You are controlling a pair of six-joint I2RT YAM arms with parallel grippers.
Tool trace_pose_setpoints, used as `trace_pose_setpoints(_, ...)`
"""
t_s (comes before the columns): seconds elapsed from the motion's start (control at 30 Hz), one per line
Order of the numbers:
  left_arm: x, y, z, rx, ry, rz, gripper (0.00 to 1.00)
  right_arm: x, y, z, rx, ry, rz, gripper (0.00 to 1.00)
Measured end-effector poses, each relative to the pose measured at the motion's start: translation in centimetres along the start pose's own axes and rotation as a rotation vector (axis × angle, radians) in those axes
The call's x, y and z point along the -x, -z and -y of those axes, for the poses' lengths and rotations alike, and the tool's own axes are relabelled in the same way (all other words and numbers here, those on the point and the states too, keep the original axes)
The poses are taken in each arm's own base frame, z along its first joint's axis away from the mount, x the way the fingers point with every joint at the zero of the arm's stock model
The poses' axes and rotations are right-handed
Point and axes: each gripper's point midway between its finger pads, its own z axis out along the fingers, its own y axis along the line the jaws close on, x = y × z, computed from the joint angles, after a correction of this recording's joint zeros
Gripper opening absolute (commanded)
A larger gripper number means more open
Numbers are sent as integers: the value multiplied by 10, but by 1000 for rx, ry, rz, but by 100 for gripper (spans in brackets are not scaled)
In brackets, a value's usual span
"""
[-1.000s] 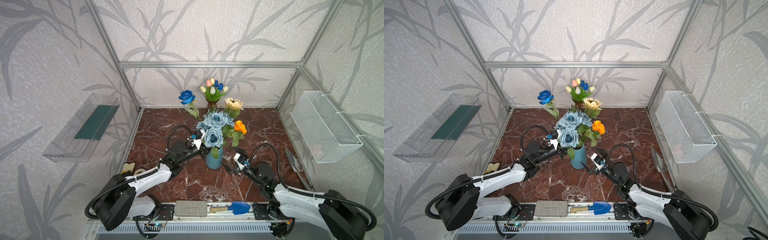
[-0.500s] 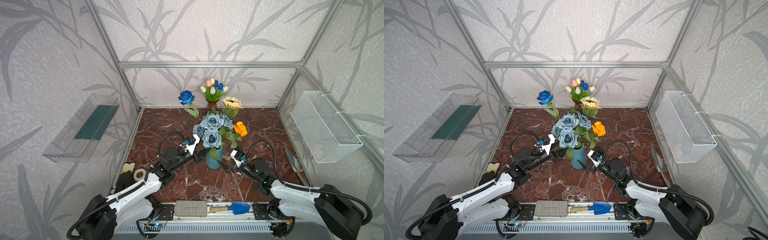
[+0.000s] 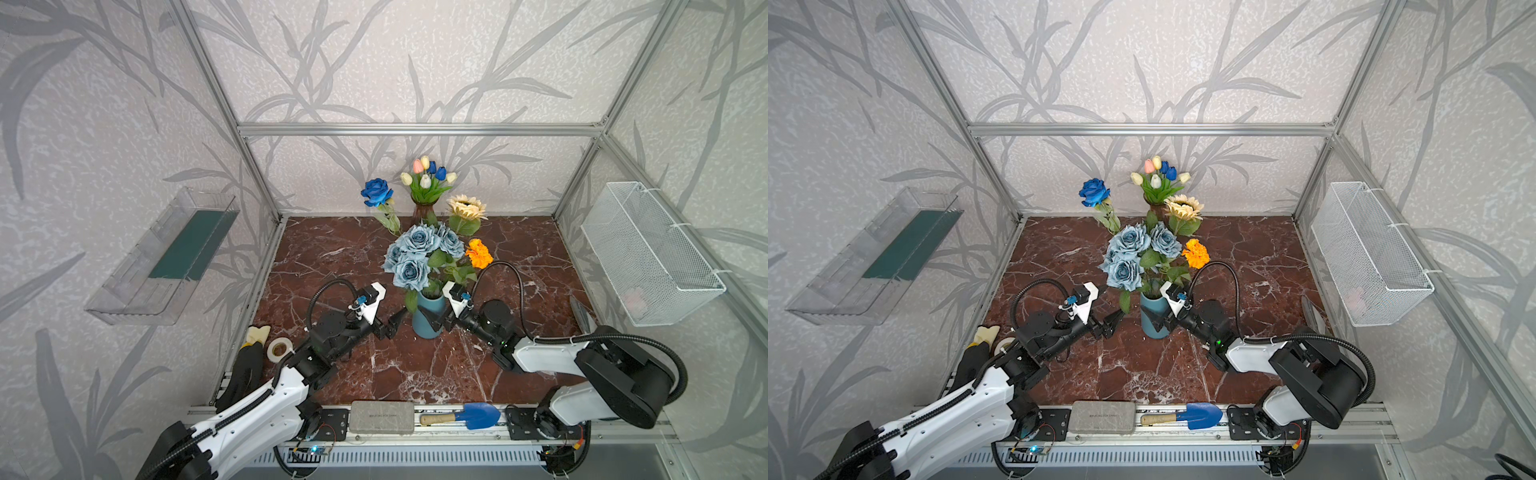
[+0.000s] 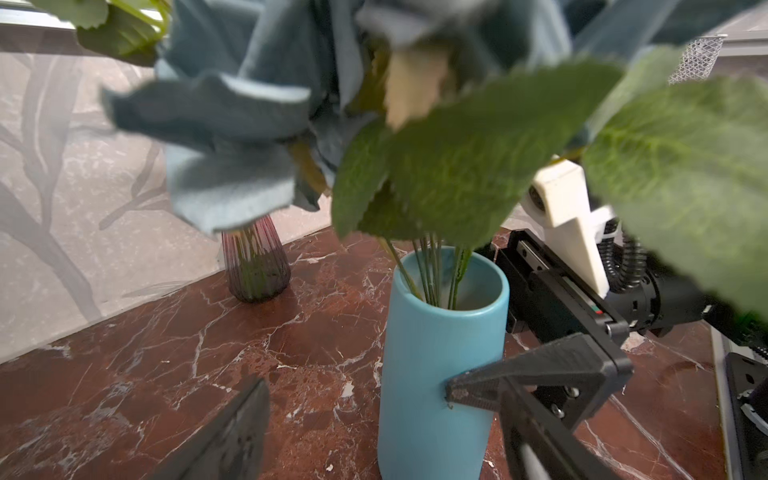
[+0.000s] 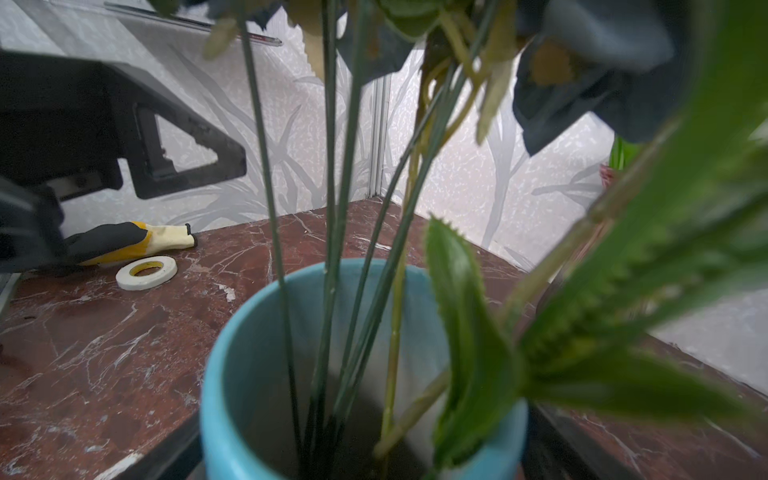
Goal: Arrange the flowers into the vase
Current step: 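Open the left gripper while the right gripper moves toward the teal vase, then grip the teal vase with the right gripper and slide it farther from the robot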
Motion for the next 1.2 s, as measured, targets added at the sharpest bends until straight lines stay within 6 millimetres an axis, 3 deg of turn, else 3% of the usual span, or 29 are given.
trace_pose_setpoints(0.43, -42, -15, -9, 35, 5, -94, 91, 0, -12, -6, 46, -17, 2, 56)
trace_pose_setpoints(0.6, -43, -19, -13, 51, 2, -84, 91, 0, -13, -4, 43, -18, -2, 43)
trace_pose_setpoints(0.73, -41, -20, -19, 75, -13, -71, 91, 0, -15, 5, 42, -29, -12, 26)
trace_pose_setpoints(1.0, -36, -21, -30, 120, -34, -50, 91, -3, -20, 64, -63, -33, -24, 20)
trace_pose_setpoints(1.2, -42, -24, -36, 147, -47, -61, 91, -7, -28, 129, -160, -37, -25, 18)
